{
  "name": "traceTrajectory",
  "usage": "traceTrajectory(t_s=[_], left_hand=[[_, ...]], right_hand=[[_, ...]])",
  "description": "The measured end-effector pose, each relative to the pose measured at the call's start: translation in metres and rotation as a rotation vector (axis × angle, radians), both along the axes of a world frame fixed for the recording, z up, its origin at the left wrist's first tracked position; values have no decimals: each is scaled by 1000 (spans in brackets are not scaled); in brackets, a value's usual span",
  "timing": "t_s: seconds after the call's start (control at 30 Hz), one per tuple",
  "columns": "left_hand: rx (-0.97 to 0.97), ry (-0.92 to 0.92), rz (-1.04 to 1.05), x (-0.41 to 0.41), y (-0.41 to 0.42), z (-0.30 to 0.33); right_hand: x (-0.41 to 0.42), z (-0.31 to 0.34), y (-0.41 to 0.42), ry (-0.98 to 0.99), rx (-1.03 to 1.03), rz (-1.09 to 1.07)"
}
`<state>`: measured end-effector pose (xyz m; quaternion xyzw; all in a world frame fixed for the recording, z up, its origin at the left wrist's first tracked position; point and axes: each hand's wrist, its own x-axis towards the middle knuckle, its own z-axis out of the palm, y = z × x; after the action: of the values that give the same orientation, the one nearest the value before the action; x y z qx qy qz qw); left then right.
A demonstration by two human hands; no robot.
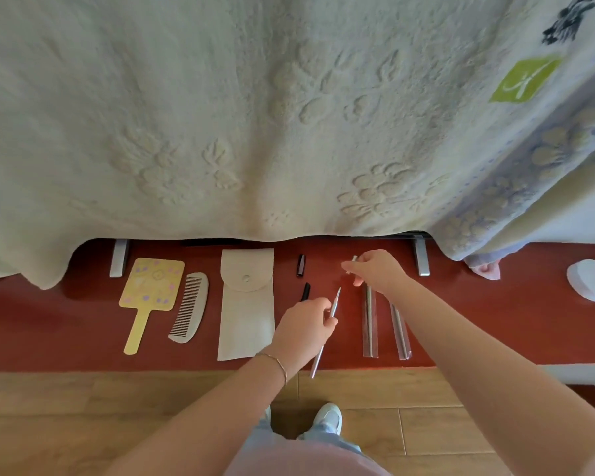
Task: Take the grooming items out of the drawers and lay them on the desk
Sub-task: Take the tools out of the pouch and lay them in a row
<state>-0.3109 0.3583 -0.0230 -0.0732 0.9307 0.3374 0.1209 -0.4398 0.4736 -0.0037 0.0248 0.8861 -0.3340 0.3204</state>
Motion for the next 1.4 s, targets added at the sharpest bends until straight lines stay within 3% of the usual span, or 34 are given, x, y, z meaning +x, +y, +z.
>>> traceTrajectory(t_s=[0.4, 0.77, 1.0, 1.1, 1.23, 1.4], left_hand=[[-180, 113, -124, -18, 3, -16], [-330, 212, -208, -30, 5, -24], [-381, 266, -206, -26, -1, -28], [-364, 320, -201, -17, -5, -27], [-337, 326, -223, -1, -8, -25], [-325, 340, -256, 13, -3, -25]], right_hand=[[-24, -34, -36, 151, 318, 318], [-23, -33, -43, 207, 413, 374], [-11, -7, -18, 295, 251, 218], [7, -2, 6, 326, 349, 179], [36, -11, 22, 293, 525, 287], [57, -12, 28, 303, 468, 270]])
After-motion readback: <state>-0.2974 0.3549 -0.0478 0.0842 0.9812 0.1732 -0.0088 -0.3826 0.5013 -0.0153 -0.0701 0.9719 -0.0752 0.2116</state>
